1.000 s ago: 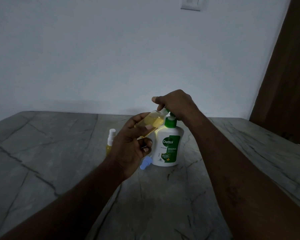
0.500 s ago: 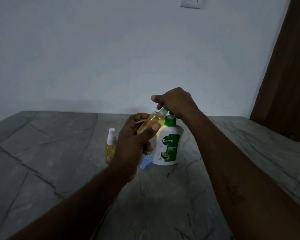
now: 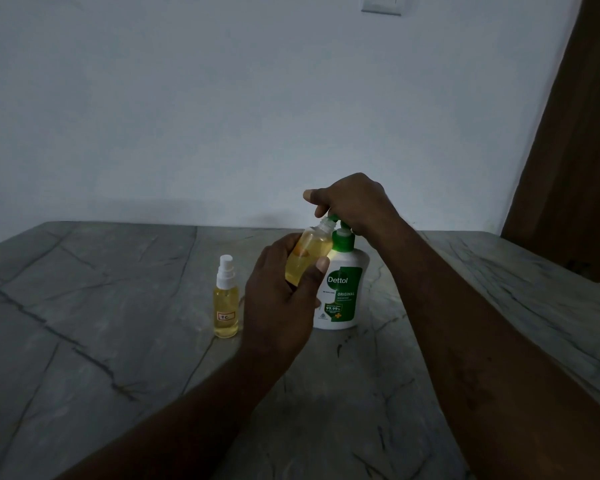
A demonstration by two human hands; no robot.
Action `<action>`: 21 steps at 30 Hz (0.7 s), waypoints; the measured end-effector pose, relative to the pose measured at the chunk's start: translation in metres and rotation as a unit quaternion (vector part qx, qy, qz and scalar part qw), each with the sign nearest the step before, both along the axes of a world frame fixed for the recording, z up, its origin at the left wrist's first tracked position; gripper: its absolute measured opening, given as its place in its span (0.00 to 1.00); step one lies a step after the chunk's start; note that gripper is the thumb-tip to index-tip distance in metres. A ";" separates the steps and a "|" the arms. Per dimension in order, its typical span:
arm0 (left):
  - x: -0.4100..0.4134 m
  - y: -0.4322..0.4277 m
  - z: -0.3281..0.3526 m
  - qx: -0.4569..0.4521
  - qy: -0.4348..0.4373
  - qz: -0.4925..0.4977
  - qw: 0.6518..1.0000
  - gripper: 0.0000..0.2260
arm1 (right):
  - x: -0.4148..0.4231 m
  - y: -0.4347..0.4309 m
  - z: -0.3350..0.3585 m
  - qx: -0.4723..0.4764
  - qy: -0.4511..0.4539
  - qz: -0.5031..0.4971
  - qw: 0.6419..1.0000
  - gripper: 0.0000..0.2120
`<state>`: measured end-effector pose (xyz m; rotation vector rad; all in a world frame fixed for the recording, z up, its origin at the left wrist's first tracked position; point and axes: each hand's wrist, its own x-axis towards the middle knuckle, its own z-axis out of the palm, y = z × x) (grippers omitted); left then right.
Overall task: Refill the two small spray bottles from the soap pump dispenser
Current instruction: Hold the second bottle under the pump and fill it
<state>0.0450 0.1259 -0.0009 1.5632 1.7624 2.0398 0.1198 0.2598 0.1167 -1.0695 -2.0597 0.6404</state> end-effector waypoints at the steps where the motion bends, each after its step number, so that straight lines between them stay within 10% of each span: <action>1: 0.000 0.001 -0.002 0.005 -0.002 0.006 1.000 0.25 | 0.000 0.000 0.000 0.000 0.000 -0.001 1.000 0.18; 21: -0.003 0.012 -0.014 0.006 -0.018 0.001 1.000 0.25 | 0.002 -0.002 0.001 -0.005 -0.008 0.011 1.000 0.17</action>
